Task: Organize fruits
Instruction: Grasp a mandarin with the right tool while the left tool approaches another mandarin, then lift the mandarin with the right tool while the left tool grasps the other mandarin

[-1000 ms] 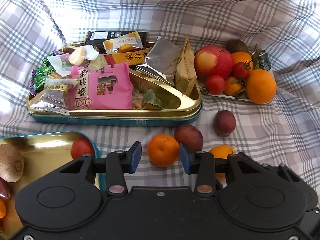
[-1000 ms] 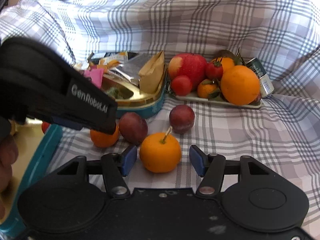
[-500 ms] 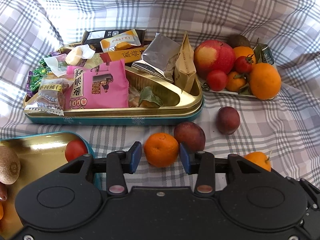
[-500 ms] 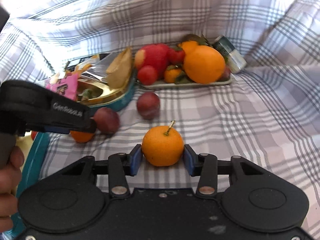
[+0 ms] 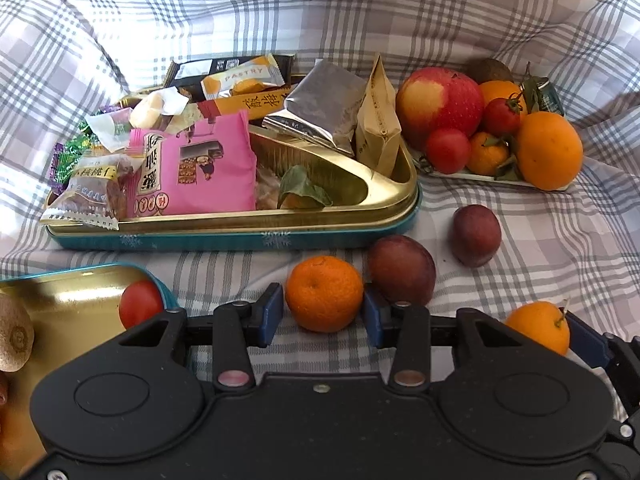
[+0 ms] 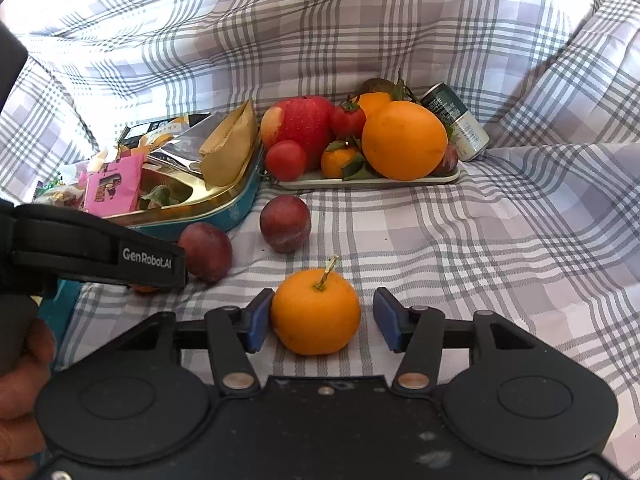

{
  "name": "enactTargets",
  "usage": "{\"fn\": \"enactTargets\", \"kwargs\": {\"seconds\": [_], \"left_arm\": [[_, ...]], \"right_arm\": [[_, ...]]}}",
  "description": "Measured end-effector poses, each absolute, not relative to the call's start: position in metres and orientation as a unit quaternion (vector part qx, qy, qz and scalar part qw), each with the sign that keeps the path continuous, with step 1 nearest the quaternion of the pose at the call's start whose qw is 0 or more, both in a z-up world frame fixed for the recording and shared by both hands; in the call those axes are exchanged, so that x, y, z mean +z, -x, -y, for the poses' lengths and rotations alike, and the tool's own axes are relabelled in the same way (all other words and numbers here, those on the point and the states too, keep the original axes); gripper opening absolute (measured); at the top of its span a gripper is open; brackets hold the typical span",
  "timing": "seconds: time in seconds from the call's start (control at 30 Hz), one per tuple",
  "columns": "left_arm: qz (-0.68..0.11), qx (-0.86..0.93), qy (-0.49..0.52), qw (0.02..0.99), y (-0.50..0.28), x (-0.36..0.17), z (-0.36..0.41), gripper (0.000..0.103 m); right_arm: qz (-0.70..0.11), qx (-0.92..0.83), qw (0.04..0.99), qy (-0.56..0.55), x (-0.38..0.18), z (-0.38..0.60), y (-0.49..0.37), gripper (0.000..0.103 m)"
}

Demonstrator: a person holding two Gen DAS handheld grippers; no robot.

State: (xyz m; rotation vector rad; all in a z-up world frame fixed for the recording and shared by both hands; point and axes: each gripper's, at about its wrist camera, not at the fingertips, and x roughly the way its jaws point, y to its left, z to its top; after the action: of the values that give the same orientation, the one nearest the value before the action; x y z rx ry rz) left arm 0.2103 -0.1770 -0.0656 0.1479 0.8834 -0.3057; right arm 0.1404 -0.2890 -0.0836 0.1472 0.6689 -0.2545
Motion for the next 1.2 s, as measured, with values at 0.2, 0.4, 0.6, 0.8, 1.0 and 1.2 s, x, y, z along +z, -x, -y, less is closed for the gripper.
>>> {"fn": "enactTargets", "kwargs": {"seconds": [0.2,0.4,0.6,0.8,1.0,1.2], "left_arm": [[-0.424,-0.149,-0.060,0.891,-0.213,-0.066,0.176,0.050],[-0.415,-0.152,-0.063,0.895,-0.211,-0.069,0.177,0.051],[-0.419,-0.157,-0.059,0.892,-0.213,-0.068,0.175,0.051],[-0.416,-0.159,-0.063,0.893,-0.210,-0.068,0.174,0.046],[-0.449,-0.155,-0.056,0.878,-0.208,-0.060,0.170,0.045],[-0.464,-0.155,-0.049,0.871,-0.184,-0.052,0.159,0.045]], "right_arm": [[-0.328,-0.126,0.935,-0.053,-0.086,0.285,-0.144,0.059],[-0.327,-0.125,0.935,-0.051,-0.087,0.285,-0.145,0.059],[-0.327,-0.125,0.935,-0.052,-0.088,0.285,-0.145,0.059],[-0.327,-0.124,0.935,-0.053,-0.088,0.285,-0.145,0.059],[-0.327,-0.122,0.935,-0.054,-0.088,0.285,-0.144,0.059],[-0.326,-0.121,0.936,-0.058,-0.087,0.286,-0.144,0.059]]}}
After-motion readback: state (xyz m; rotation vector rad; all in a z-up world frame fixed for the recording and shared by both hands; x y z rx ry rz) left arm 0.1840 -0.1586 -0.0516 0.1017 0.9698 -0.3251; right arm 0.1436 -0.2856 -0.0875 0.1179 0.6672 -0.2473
